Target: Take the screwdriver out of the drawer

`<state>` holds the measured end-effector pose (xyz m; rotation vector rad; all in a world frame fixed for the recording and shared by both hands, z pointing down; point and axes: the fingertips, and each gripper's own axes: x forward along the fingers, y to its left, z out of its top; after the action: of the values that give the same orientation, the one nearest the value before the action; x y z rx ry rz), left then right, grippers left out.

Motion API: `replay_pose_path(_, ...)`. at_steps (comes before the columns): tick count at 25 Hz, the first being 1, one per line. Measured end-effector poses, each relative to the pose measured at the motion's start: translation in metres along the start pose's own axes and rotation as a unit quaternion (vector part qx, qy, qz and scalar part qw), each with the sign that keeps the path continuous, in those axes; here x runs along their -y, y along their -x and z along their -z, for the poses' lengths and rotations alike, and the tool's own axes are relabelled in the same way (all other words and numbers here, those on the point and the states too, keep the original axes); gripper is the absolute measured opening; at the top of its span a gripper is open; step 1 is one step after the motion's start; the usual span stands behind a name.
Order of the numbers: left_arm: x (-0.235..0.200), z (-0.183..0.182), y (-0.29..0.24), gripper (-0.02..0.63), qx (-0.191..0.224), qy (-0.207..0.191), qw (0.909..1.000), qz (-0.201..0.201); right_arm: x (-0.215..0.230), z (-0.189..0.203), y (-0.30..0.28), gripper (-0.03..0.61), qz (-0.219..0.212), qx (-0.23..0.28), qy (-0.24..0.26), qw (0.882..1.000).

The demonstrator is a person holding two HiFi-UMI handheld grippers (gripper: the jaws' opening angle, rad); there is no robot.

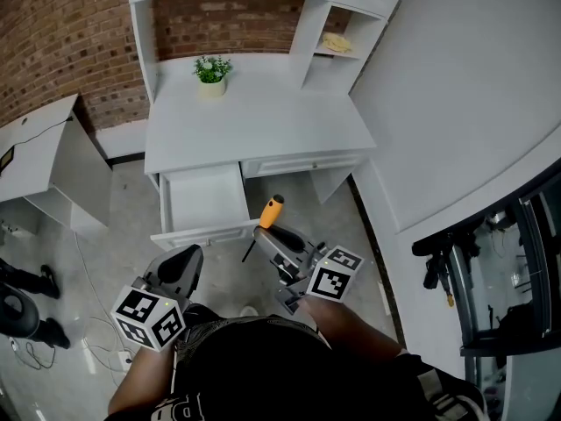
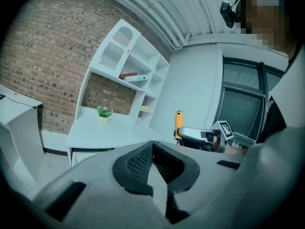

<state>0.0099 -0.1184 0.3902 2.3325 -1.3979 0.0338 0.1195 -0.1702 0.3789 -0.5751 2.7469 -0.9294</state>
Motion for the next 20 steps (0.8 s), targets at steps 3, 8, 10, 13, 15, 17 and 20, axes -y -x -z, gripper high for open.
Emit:
replay_pose_path(3,-0.0003,-0.0006,-0.0001,0.017,0.0,-0.002,1.0,-0.002,-0.0005,0.0006,-0.0006,0.074,-0.001,-0.004,0.002,1.0)
replay_pose_path(8,0.001,0.0011,-0.0006,0.017,-0.001,-0.005,1.0,-0.004,0.0002,0.0026,0.0002,0.074,-0.002,-0.007,0.003,1.0)
replay_pose_path(10,0.001,0.0012,-0.0017,0.017,-0.001,-0.005,1.0,-0.005,0.0011,0.0026,0.0009,0.073,-0.002,-0.007,0.003,1.0)
replay_pose_path(13,0.0015,0.0007,-0.0034,0.017,0.0,-0.006,1.0,-0.007,0.0024,0.0022,0.0017,0.074,-0.002,-0.008,0.003,1.0)
replay_pose_path(15,0.0013,0.0005,-0.0039,0.017,-0.001,-0.007,0.9999,-0.008,0.0031,0.0017,0.0025,0.074,-0.002,-0.009,0.004,1.0)
replay_pose_path(17,-0.0003,0.001,-0.0039,0.017,-0.002,-0.008,0.9999,-0.012,0.004,0.0014,0.0036,0.074,-0.002,-0.009,0.004,1.0)
replay_pose_path(20,-0.002,0.0012,-0.004,0.017,-0.002,-0.006,0.9999,-0.015,0.0059,0.0012,0.0048,0.074,-0.001,-0.009,0.003,1.0)
